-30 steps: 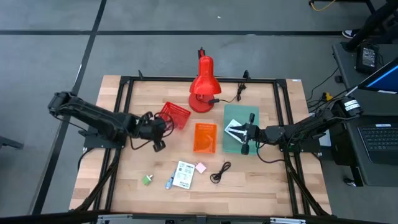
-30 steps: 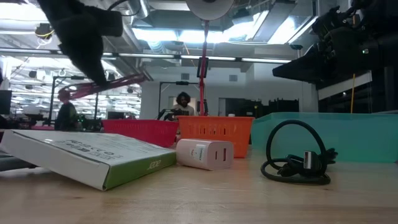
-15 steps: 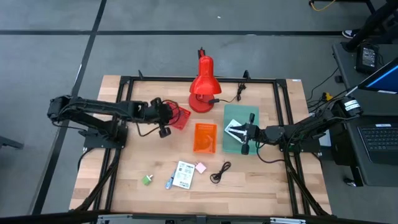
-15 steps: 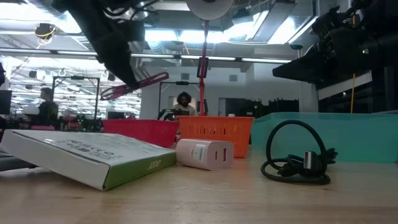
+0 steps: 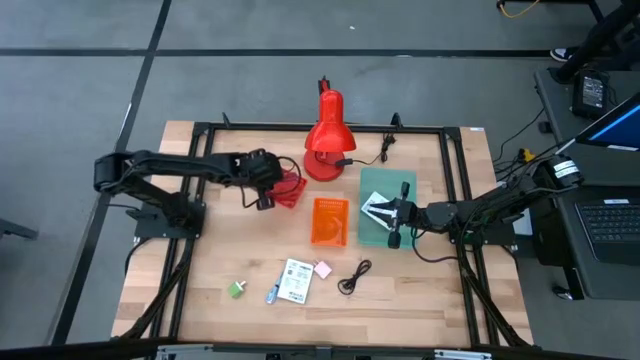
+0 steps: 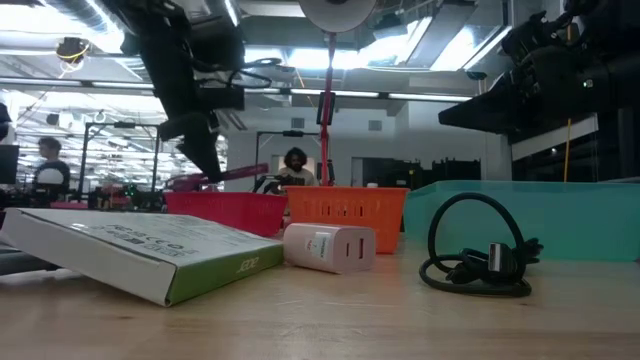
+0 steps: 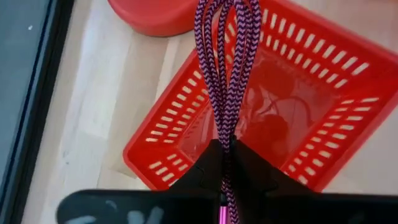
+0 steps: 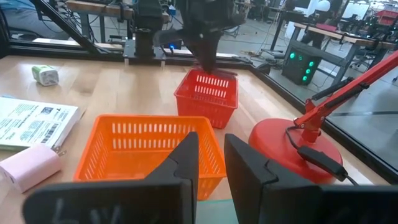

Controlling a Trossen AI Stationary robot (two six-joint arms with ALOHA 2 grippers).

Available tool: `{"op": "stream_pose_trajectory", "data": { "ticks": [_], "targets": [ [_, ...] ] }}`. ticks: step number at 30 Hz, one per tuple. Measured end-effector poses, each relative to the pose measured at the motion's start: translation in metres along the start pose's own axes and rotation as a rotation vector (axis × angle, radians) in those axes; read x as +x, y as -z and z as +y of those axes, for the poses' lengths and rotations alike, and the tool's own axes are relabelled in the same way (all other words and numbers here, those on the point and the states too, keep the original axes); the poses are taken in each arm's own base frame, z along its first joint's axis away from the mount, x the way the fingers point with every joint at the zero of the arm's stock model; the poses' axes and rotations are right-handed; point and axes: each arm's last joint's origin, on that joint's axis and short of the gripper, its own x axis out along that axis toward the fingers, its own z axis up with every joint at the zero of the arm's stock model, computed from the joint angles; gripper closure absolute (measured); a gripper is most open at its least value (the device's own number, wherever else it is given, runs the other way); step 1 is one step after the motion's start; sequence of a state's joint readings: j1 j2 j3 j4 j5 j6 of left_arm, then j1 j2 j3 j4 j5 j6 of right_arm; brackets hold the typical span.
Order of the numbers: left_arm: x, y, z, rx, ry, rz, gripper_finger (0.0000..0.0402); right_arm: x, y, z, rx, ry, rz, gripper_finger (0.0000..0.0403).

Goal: Pick and place items into bin
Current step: Put the purple USB cable into the red bin

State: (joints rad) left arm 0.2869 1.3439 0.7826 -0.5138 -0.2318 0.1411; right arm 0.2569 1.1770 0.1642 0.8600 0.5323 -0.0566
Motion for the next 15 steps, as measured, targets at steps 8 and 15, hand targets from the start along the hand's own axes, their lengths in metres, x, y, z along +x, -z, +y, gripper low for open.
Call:
{"op": "stream_pose_trajectory", "data": {
  "ticks": [8, 15],
  "targets": [
    [0.0091, -0.0046, 0.0016, 0.035, 0.035, -0.029, 0.0389, 0.0, 0.0008, 0.0, -0.005, 0.0, 0.007, 0.0344],
    [0.0091, -0.0047, 0.0014, 0.047, 0.035, -0.031, 0.0375, 0.0, 0.0012, 0.0001, -0.007, -0.001, 0.011, 0.0344]
  ]
}}
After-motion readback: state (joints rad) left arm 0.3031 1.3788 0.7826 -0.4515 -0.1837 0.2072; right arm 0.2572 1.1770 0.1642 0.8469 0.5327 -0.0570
